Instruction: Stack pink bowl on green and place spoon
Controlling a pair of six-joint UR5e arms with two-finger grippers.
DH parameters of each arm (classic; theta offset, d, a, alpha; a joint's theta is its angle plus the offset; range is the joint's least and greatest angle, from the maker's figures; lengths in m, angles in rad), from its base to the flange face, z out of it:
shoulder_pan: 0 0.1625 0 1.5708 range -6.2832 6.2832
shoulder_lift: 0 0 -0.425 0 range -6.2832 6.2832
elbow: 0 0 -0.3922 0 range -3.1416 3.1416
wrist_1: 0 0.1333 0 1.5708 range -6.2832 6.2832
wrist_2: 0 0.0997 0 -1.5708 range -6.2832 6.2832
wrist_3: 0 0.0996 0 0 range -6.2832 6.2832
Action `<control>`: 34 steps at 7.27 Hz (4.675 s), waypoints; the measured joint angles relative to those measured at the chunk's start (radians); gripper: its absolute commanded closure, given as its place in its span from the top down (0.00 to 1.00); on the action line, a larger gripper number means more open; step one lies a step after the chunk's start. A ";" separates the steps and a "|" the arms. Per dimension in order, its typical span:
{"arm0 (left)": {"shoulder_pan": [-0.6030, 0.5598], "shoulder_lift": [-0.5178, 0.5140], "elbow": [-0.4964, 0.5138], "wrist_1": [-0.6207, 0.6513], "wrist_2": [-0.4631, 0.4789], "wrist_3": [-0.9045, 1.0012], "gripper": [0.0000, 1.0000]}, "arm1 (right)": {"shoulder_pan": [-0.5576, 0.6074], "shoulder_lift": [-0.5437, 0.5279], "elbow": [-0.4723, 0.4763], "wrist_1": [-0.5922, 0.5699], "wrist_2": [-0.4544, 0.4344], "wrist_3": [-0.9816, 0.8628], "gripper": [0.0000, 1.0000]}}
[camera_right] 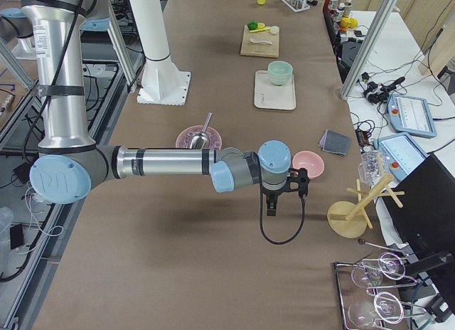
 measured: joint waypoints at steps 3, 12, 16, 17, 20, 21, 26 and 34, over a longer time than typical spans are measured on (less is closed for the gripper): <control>0.000 0.005 -0.010 -0.017 0.000 -0.031 0.98 | -0.004 0.026 -0.012 -0.004 -0.001 0.001 1.00; 0.003 0.011 0.027 -0.241 -0.094 -0.200 0.98 | -0.222 0.271 -0.273 0.287 -0.171 0.349 1.00; 0.006 0.006 0.093 -0.337 -0.109 -0.241 0.98 | -0.320 0.333 -0.326 0.337 -0.275 0.465 1.00; 0.006 0.006 0.094 -0.338 -0.109 -0.241 0.98 | -0.336 0.345 -0.335 0.338 -0.299 0.481 1.00; 0.007 0.005 0.096 -0.340 -0.110 -0.240 0.98 | -0.358 0.370 -0.383 0.340 -0.337 0.506 0.67; 0.007 0.005 0.096 -0.340 -0.110 -0.241 0.98 | -0.359 0.372 -0.392 0.339 -0.341 0.508 0.36; 0.007 0.005 0.098 -0.340 -0.111 -0.242 0.98 | -0.372 0.373 -0.415 0.339 -0.356 0.509 0.00; 0.124 -0.045 0.017 -0.326 -0.097 -0.356 0.97 | -0.358 0.425 -0.216 0.335 -0.179 0.820 0.00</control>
